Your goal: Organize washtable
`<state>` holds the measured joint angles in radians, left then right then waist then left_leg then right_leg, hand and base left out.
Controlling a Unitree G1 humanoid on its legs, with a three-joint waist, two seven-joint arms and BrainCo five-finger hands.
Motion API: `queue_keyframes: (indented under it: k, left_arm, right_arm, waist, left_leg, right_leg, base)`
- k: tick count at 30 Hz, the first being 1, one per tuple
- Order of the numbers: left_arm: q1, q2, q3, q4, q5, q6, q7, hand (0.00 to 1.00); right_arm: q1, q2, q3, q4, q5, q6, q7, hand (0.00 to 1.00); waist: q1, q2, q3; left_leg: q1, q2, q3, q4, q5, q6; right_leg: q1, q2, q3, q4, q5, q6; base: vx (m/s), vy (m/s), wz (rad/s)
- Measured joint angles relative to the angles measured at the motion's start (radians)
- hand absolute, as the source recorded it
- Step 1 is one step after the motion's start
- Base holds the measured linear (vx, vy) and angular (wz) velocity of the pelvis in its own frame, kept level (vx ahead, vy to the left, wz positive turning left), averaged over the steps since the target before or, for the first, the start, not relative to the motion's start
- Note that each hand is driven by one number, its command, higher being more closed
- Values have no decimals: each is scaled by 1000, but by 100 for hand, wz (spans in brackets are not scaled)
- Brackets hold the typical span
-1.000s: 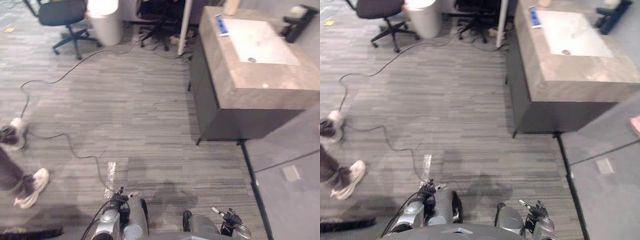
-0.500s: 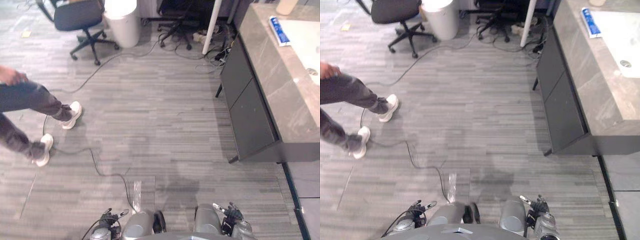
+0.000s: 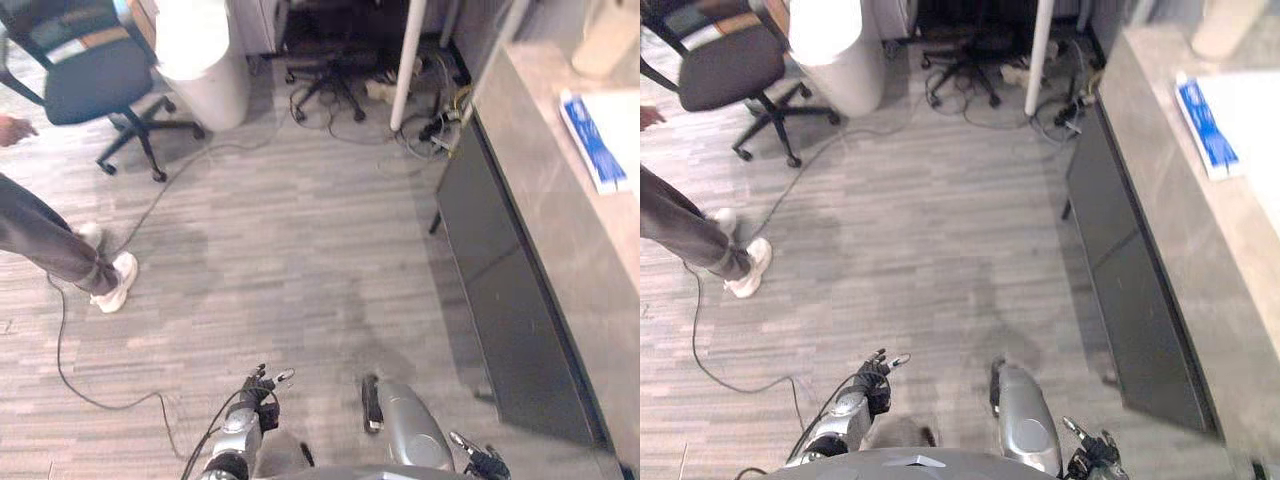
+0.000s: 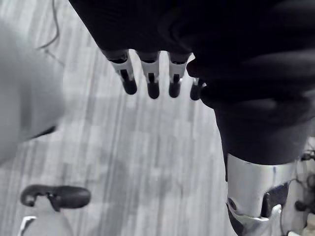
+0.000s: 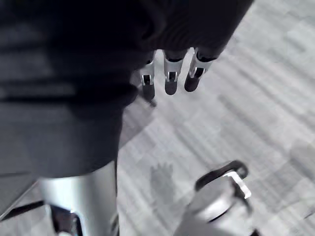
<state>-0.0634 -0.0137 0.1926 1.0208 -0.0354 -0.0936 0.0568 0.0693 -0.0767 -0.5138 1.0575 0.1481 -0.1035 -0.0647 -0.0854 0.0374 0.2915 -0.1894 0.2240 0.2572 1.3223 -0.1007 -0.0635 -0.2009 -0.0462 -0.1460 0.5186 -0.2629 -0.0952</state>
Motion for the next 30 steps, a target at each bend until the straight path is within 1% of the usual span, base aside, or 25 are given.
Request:
queue_keyframes:
  k: [2, 3, 4, 5, 6, 7, 8, 9, 10, 11, 12, 13, 14, 15, 16, 17, 18, 19, 20, 21, 23, 24, 25, 26, 30]
  left_arm:
    - [2, 15, 1, -24, -2, -9, 0, 0]
    - [6, 34, 1, -36, -14, -23, 3, 0]
    - [13, 44, 0, -38, -22, -25, 6, 0]
    - [35, 62, -7, -38, -30, -28, 13, 0]
    - [46, 65, -7, -32, -34, -27, 16, 0]
    - [72, 60, -3, -28, -40, -28, 22, 0]
    - [80, 52, 2, -18, -50, -28, 24, 0]
    - [79, 51, 4, -10, -58, -28, 28, 0]
    - [73, 56, 6, 4, -59, -30, 40, 0]
    - [79, 70, 5, 25, -57, -28, 44, 0]
    - [79, 80, 3, 33, -57, -28, 42, 0]
    - [72, 104, -12, 40, -53, -23, 38, 0]
    - [66, 119, -45, 42, -52, -17, 32, 0]
    - [64, 120, -56, 46, -52, -12, 30, 0]
    - [61, 112, -79, 46, -51, -5, 28, 0]
    - [52, 98, -104, 45, -52, -3, 22, 0]
    - [47, 92, -120, 45, -52, -3, 21, 0]
    - [34, 89, -142, 45, -52, -4, 18, 0]
    - [14, 87, -158, 42, -53, -7, 16, 0]
    - [1, 89, -161, 35, -54, -12, 14, 0]
    - [-13, 92, -161, 35, -54, -23, 13, 0]
    - [-15, 93, -155, 43, -53, -30, 15, 0]
    - [-5, 81, -155, 45, -52, -28, 14, 0]
    - [99, 61, -109, 85, -16, -14, -7, 0]
    - [100, 61, -109, 85, -16, -14, -7, 0]
  right_arm:
    - [-23, -8, 33, -16, 25, -7, -5, 0]
    - [-44, -17, 52, -34, 30, -8, -13, 0]
    - [-53, -25, 66, -42, 30, -12, -15, 0]
    - [-69, -32, 91, -49, 30, -22, -14, 0]
    - [-75, -32, 99, -49, 30, -25, -15, 0]
    - [-77, -38, 119, -60, 30, -29, -16, 0]
    - [-60, -57, 121, -68, 29, -33, -18, 0]
    - [-52, -62, 123, -64, 29, -36, -22, 0]
    - [-49, -54, 136, -62, 28, -40, -21, 0]
    - [-28, -38, 166, -60, 27, -42, -19, 0]
    - [-24, -27, 165, -47, 27, -45, -16, 0]
    - [-14, -2, 164, -4, 27, -44, -10, 0]
    - [-6, 13, 163, 36, 26, -38, 1, 0]
    - [-8, 14, 162, 52, 25, -36, 7, 0]
    - [-5, 14, 162, 59, 19, -35, 20, 0]
    - [-1, 4, 162, 55, 8, -28, 24, 0]
    - [2, -5, 162, 53, 8, -25, 25, 0]
    - [10, -16, 159, 52, 9, -22, 25, 0]
    - [14, -20, 154, 50, 12, -18, 26, 0]
    - [17, -19, 150, 50, 20, -16, 27, 0]
    - [35, -16, 150, 43, 30, -16, 28, 0]
    - [54, -21, 142, 45, 50, -17, 33, 0]
    - [51, -29, 134, 44, 60, -17, 35, 0]
    - [66, -58, 164, 43, 72, -19, 64, 0]
    - [66, -58, 163, 43, 72, -19, 64, 0]
  waist:
    - [28, -15, 3]
    - [48, -21, 4]
    - [48, -21, 4]
    - [47, -22, 3]
    - [47, -20, 2]
    - [50, 1, -12]
    - [58, 28, -30]
    - [65, 33, -33]
    - [83, 19, -51]
    - [78, -36, -97]
    - [70, -60, -110]
    - [42, -119, -122]
    - [34, -128, -119]
    - [35, -126, -117]
    - [38, -118, -113]
    - [37, -66, -101]
    - [35, -50, -103]
    - [32, -12, -105]
    - [21, -15, -106]
    - [9, -13, -107]
    - [5, -23, -110]
    - [-3, -27, -115]
    - [2, -6, -120]
    - [15, -3, -161]
    - [15, -3, -161]
  left_leg:
    - [-139, 8, 21, -54, -19, 25]
    - [-195, 7, 41, -195, -31, 32]
    - [-211, 6, 48, -302, -36, 29]
    - [-197, -1, 77, -593, -31, 21]
    - [-177, -15, 81, -772, -19, 3]
    - [-149, -27, 69, -1084, 21, -48]
    - [-169, -24, 28, -1170, 24, -62]
    - [-170, -26, 23, -1165, 32, -57]
    - [-154, -53, -14, -1126, 149, -42]
    - [-146, -124, -53, -1111, 194, 10]
    - [-138, -150, -60, -1096, 198, 31]
    - [-103, -198, -56, -1063, 143, 50]
    - [-51, -212, -60, -1058, 99, 64]
    - [-20, -211, -61, -1063, 85, 65]
    - [64, -208, -59, -1101, 72, 69]
    - [156, -187, -51, -1176, 72, 69]
    - [197, -175, -47, -1213, 72, 69]
    - [243, -163, -42, -1253, 72, 69]
    - [270, -165, -44, -1270, 70, 66]
    - [282, -165, -45, -1278, 65, 59]
    - [304, -166, -40, -1281, 39, 21]
    - [332, -163, -47, -1282, -10, -15]
    - [347, -144, -39, -1285, -14, -21]
    - [374, -133, 36, -1298, -54, -44]
    - [374, -133, 35, -1299, -54, -44]
  right_leg:
    - [94, -15, 26, -50, -32, 13]
    - [142, -30, 52, -74, -53, 28]
    - [169, -36, 59, -89, -61, 38]
    - [215, -49, 80, -121, -82, 57]
    - [241, -55, 90, -132, -95, 65]
    - [288, -51, 107, -153, -126, 84]
    - [327, -37, 127, -177, -152, 105]
    - [356, -39, 146, -176, -161, 114]
    - [357, -53, 214, -112, -161, 107]
    - [294, -94, 272, 37, -133, 129]
    - [266, -108, 289, 118, -101, 153]
    - [228, -130, 331, 278, 30, 236]
    - [182, -129, 355, 409, 189, 355]
    - [152, -128, 348, 469, 176, 344]
    - [95, -139, 299, 539, 105, 276]
    - [51, -136, 232, 501, 41, 198]
    - [29, -131, 192, 452, 19, 172]
    - [-10, -132, 133, 314, -6, 170]
    - [-34, -135, 116, 144, -1, 183]
    - [-43, -138, 104, -3, 20, 197]
    - [-43, -135, 117, -230, 128, 194]
    - [-41, -123, 153, -250, 274, 199]
    - [-45, -104, 154, -227, 271, 196]
    - [49, -78, 186, -421, 358, 206]
    - [50, -79, 184, -423, 358, 206]
  base:
    - [455, -20, -33]
    - [400, -6, -51]
    - [170, -41, -60]
    - [-104, -66, -43]
    - [-166, -69, -50]
    - [24, 61, -41]
    - [176, 151, -46]
    - [475, 305, -69]
    - [657, 363, -71]
    - [677, 350, -53]
    - [663, 318, 18]
    - [559, 231, 44]
    - [507, 194, 39]
    - [383, 109, -4]
    - [230, 38, -34]
    - [180, 44, -37]
    - [247, 84, -28]
    - [369, 79, 0]
    - [439, 43, 23]
    - [377, -36, 42]
    - [322, -111, 46]
    - [303, -171, 27]
    - [227, -144, 18]
    - [75, -24, -10]
    - [0, 0, 0]
